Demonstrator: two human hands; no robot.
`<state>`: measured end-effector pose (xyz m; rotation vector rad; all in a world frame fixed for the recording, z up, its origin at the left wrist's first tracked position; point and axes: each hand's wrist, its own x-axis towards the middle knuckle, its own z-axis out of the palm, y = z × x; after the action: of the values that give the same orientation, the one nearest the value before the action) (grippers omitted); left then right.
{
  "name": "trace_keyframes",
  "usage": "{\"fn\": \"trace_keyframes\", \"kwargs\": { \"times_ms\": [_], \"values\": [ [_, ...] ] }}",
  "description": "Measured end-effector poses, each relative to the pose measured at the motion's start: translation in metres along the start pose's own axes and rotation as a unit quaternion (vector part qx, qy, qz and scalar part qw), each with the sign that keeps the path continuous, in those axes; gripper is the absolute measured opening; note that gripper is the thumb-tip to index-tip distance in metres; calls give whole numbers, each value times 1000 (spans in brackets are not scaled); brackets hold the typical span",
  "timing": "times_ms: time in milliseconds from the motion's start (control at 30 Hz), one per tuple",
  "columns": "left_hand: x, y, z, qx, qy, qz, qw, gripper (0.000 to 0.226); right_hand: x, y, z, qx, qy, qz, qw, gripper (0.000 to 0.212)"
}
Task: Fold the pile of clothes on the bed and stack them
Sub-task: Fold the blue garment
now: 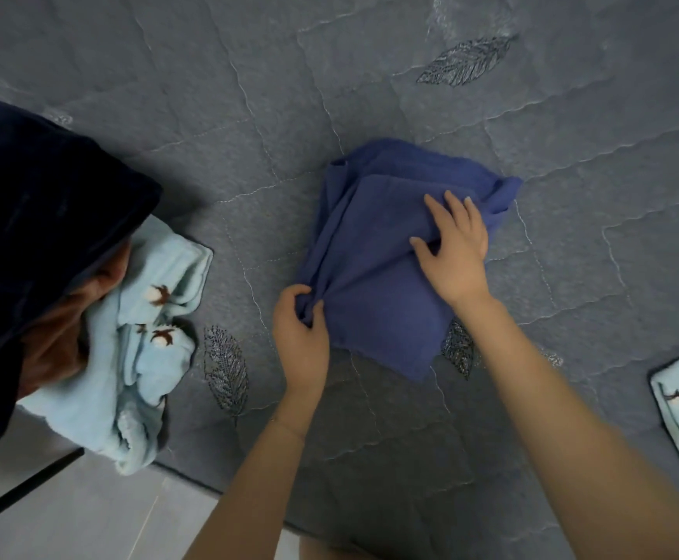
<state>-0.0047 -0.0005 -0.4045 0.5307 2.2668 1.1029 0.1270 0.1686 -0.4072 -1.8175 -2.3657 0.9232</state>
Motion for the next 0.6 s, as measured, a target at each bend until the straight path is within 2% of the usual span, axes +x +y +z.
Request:
{"fn": "trace_keyframes", "kwargs": {
  "times_ms": [133,200,267,333,467,533,600],
  "values": [
    [-1,-17,-12,160,-18,43,986,40,-4,13,3,-48,-68,19,996,69],
    [2,-19,-14,129,-18,37,991,44,-11,15,4,-37,-12,-9,999,72],
    [6,-15,-14,55,-33,-8,998,45,-24,16,5,-4,55,-7,998,76],
    [7,-9,-11,15,-63,-60,996,40,-43,20,8,45,67,48,996,84],
    [8,-2,-6,-21,-112,-116,987,38,-90,27,23,129,37,183,974,96],
    [9,-3,-5,-27,-141,-113,983,19,-107,25,30,208,61,214,952,91],
    [4,-4,-5,-42,-175,-122,976,14,-118,21,35,311,86,265,909,71]
  ]
}}
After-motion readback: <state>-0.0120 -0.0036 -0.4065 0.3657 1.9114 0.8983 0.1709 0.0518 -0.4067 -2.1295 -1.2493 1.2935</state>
